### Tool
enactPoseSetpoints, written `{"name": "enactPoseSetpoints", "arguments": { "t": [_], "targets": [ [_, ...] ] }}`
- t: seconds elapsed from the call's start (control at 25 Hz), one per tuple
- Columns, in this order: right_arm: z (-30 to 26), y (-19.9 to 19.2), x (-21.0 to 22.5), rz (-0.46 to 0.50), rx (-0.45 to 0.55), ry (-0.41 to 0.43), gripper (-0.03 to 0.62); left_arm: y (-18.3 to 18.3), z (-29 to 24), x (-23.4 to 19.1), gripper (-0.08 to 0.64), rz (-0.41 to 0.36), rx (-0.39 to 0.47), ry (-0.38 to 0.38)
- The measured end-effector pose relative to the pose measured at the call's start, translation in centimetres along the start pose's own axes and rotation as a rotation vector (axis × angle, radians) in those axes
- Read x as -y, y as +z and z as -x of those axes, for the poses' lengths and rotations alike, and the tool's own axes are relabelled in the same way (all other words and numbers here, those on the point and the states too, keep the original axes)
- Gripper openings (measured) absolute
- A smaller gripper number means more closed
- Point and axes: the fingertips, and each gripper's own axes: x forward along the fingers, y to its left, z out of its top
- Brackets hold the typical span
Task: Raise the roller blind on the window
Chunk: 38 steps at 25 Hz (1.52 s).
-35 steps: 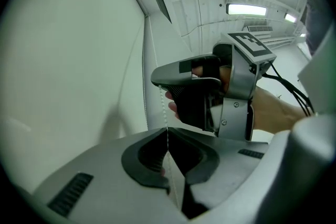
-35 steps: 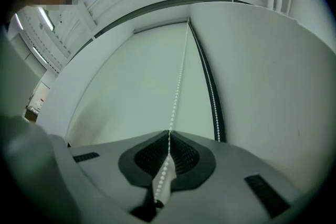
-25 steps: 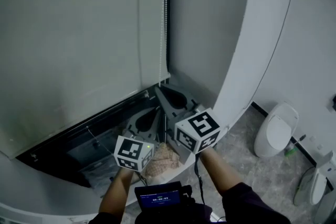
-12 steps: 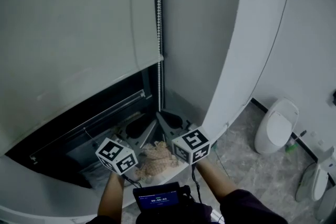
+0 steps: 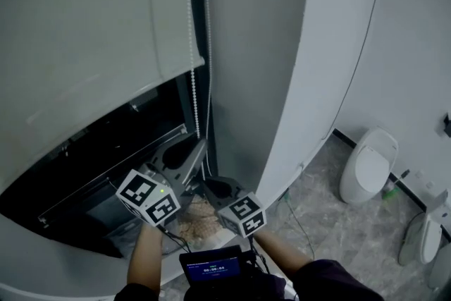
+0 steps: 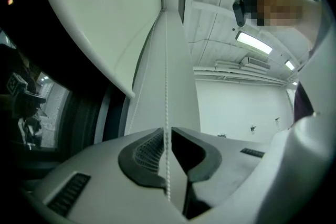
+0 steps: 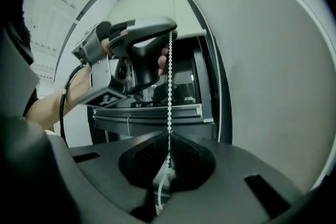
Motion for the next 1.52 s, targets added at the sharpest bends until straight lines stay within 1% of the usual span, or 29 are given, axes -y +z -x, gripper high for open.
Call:
{"name": "enactPoseSetpoints", "arguments": {
  "t": [0.04,0.08,0.24,0.4,0.48,0.56,0.64,0.76,0.88,1.0,1.12,1.24,1.36,1.4,1.44,1.48,1.52],
  "targets": [
    [0.0,-1.3,0.3,-0.01,-0.015,-0.005,0.012,-0.5,-0.1,0.0,0.027,-0.007,-0.013,-0.005],
    [0.1,-2.3,0.5,-0.022,-0.028,-0.011,0.012,-1.2,-0.2,0.0,0.015,-0.009,-0.032,-0.013],
    [1.0,-4.7,0.3,-0.065,-0.095,-0.014,0.012,-3.4,0.3,0.6,0.011,0.053,-0.096,-0.032],
    [2.0,-8.1,0.2,-0.121,-0.18,-0.005,0.012,-6.8,0.7,0.8,0.011,0.08,-0.146,-0.04],
    [2.5,-9.3,-0.1,-0.148,-0.211,0.019,0.014,-8.0,1.1,0.5,0.011,0.096,-0.152,-0.021],
    [2.9,-9.3,-0.6,-0.178,-0.209,0.073,0.014,-9.1,1.3,-0.1,0.011,0.088,-0.172,-0.006],
    [3.4,-7.3,-0.6,-0.208,-0.147,0.112,0.015,-10.3,1.2,-0.4,0.009,0.072,-0.213,-0.009],
    [4.0,-2.3,0.5,-0.207,-0.049,0.116,0.054,-11.9,1.7,-0.6,0.009,0.09,-0.252,-0.008],
    [4.1,3.6,1.5,-0.159,0.044,0.114,0.058,-13.2,2.2,-0.5,0.009,0.114,-0.265,0.001],
    [3.9,9.3,1.5,-0.079,0.12,0.109,0.058,-13.9,2.2,0.1,0.009,0.12,-0.275,-0.008],
    [3.4,13.7,0.8,-0.008,0.172,0.11,0.058,-14.6,2.2,0.6,0.009,0.121,-0.287,-0.012],
    [2.9,16.4,0.4,0.028,0.197,0.108,0.057,-15.8,2.4,1.3,0.009,0.119,-0.317,-0.015],
    [3.1,18.1,0.4,0.046,0.231,0.078,0.055,-17.5,3.1,1.8,0.009,0.14,-0.349,-0.012],
    [3.2,18.4,0.4,0.052,0.237,0.067,0.055,-18.2,3.4,1.8,0.009,0.149,-0.357,-0.007],
    [3.3,18.4,0.3,0.059,0.229,0.057,0.041,-18.8,3.8,1.7,0.009,0.158,-0.365,-0.001],
    [3.3,18.0,0.2,0.065,0.208,0.05,0.015,-19.4,4.1,1.6,0.009,0.166,-0.374,0.004],
    [3.1,17.3,0.0,0.069,0.183,0.046,0.011,-19.9,4.4,1.6,0.009,0.173,-0.386,0.009]
  ]
}}
